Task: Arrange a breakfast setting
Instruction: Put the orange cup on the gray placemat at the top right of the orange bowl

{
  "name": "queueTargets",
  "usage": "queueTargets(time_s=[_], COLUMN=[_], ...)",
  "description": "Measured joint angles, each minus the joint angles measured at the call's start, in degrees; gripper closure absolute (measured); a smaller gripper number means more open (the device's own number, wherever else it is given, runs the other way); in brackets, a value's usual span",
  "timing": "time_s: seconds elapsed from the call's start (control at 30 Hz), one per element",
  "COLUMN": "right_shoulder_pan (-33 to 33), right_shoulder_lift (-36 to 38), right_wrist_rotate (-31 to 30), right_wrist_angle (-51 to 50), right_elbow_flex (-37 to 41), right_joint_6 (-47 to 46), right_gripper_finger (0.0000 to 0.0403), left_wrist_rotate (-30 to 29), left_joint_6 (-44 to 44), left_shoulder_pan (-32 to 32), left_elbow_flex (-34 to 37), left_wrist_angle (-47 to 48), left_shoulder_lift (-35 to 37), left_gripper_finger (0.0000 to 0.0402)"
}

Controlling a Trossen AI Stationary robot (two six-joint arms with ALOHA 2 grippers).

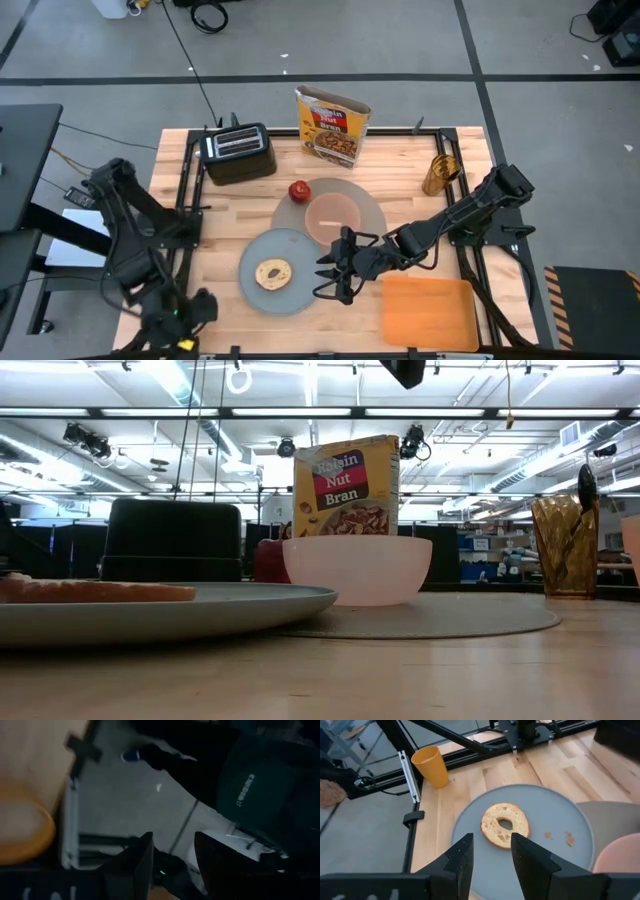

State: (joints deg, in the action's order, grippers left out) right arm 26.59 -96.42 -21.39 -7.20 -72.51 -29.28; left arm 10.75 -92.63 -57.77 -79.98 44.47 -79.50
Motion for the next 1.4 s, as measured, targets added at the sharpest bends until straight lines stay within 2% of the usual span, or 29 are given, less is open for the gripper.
queueTargets(time_s=[0.2, 0.4, 0.53, 0.67, 0.9, 1.13, 1.27, 1.4], right_shoulder_pan=[-1.41, -3.60, -4.46, -4.60, -4.54, -4.27, -4.27, -4.61], right_shoulder_lift=[0.00, 0.00, 0.00, 0.00, 0.00, 0.00, 0.00, 0.00], right_wrist_rotate=[0.02, 0.13, 5.86, 12.79, 21.21, 22.77, 22.77, 22.75], right_wrist_angle=[-0.07, -0.11, -0.15, -0.49, -1.80, -4.80, -5.20, -5.40], right_elbow_flex=[0.00, 0.00, 0.00, 0.00, 0.00, 0.00, 0.00, 0.00], right_joint_6=[5.96, 12.53, 16.64, 19.42, 20.92, 20.92, 20.92, 20.92], right_gripper_finger=[0.0264, 0.0263, 0.0263, 0.0263, 0.0262, 0.0263, 0.0263, 0.0263], left_wrist_rotate=[0.71, 0.77, -0.62, -1.01, -4.15, -3.42, -3.18, -2.48], left_joint_6=[-13.30, -23.37, -26.00, -29.41, -31.07, -32.54, -32.72, -32.95], left_shoulder_pan=[-3.48, -4.77, -4.64, -4.66, -4.81, -4.93, -5.14, -5.14], left_elbow_flex=[-6.33, -8.60, -8.64, -8.62, -8.62, -8.57, -6.56, -2.69], left_wrist_angle=[0.97, 9.99, 17.84, 24.75, 25.48, 27.64, 25.64, 24.94], left_shoulder_lift=[-5.87, -10.95, -12.83, -14.43, -19.20, -22.47, -22.87, -23.05], left_gripper_finger=[0.0276, 0.0306, 0.0309, 0.0301, 0.0256, 0.0202, 0.0201, 0.0218])
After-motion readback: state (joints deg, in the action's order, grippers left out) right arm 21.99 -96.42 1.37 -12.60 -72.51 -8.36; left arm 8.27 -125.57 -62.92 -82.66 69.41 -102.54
